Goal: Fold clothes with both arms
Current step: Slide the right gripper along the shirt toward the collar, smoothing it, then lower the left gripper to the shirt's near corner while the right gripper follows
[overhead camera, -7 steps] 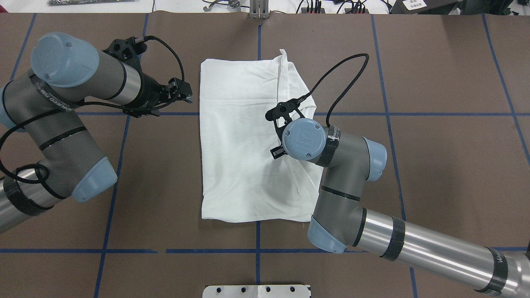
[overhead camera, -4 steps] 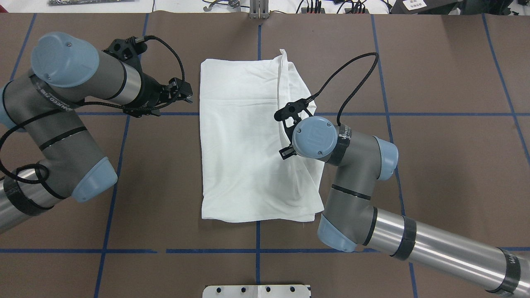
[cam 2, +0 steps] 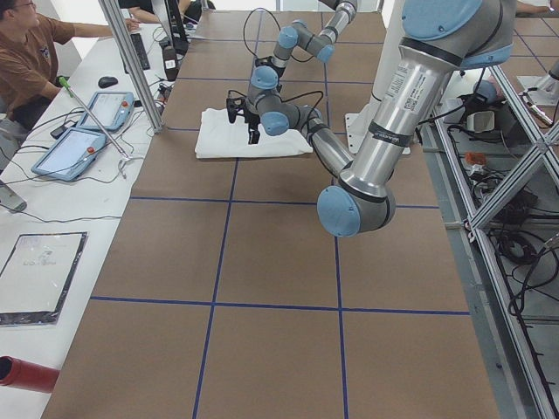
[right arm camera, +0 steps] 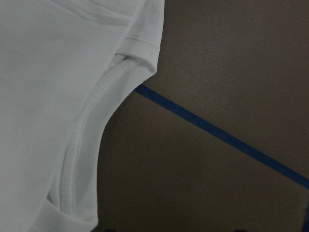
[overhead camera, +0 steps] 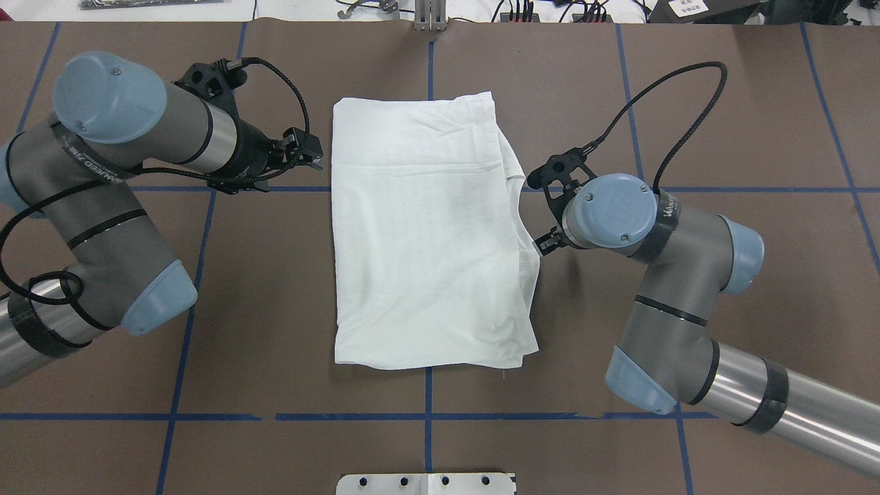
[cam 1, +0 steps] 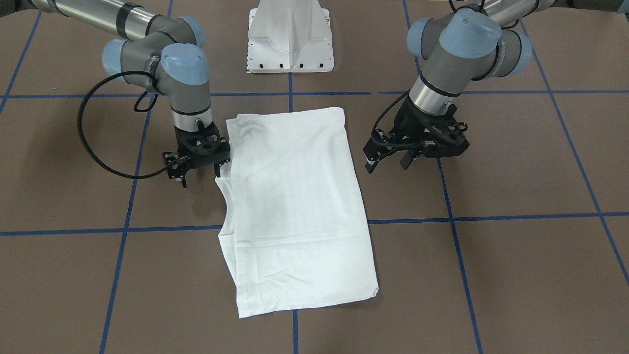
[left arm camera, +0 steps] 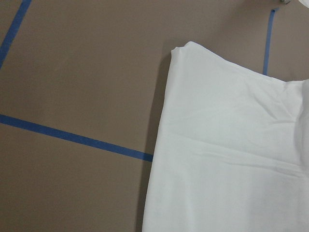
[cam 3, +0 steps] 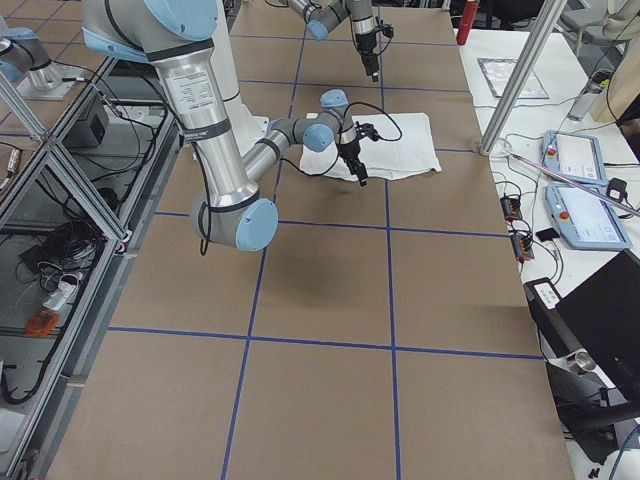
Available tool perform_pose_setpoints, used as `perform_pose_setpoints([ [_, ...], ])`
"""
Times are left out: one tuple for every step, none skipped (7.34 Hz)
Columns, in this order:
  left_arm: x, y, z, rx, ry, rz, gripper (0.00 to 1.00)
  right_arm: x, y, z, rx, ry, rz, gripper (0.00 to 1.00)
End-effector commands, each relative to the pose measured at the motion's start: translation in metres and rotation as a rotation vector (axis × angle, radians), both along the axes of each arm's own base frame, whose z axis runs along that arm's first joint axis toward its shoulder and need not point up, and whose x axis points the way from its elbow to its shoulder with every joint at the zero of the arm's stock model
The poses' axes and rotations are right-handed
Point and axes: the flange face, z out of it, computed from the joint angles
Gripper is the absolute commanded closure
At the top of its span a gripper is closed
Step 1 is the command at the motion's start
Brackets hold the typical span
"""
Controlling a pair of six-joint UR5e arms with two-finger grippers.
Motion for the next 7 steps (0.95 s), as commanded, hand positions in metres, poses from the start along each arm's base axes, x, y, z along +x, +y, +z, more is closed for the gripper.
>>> perform_pose_setpoints([
  [-0.002, 0.002, -0.005, 0.002, 0.007, 0.001, 0.00, 0.031, -0.006, -0.020, -0.033, -0.055, -0.021, 0.12],
  [0.000, 0.010, -0.010, -0.004, 0.023, 0.027, 0.00, 0.037, 0.001, -0.033, -0.044, -0.099, -0.042, 0.02],
  [0.012, 0.028, -0.009, -0.044, 0.050, 0.096, 0.00, 0.043, 0.009, -0.045, -0.075, -0.152, -0.079, 0.01],
  [0.038, 0.055, -0.014, -0.117, 0.085, 0.105, 0.00, 0.044, 0.014, -0.051, -0.112, -0.187, -0.087, 0.01],
  [0.061, 0.081, -0.020, -0.178, 0.122, 0.105, 0.00, 0.046, 0.020, -0.055, -0.163, -0.227, -0.089, 0.01],
  [0.085, 0.117, -0.031, -0.197, 0.146, 0.073, 0.00, 0.055, 0.025, -0.065, -0.187, -0.266, -0.113, 0.01],
  [0.100, 0.146, -0.041, -0.222, 0.164, 0.067, 0.00, 0.065, 0.036, -0.068, -0.222, -0.297, -0.115, 0.01],
])
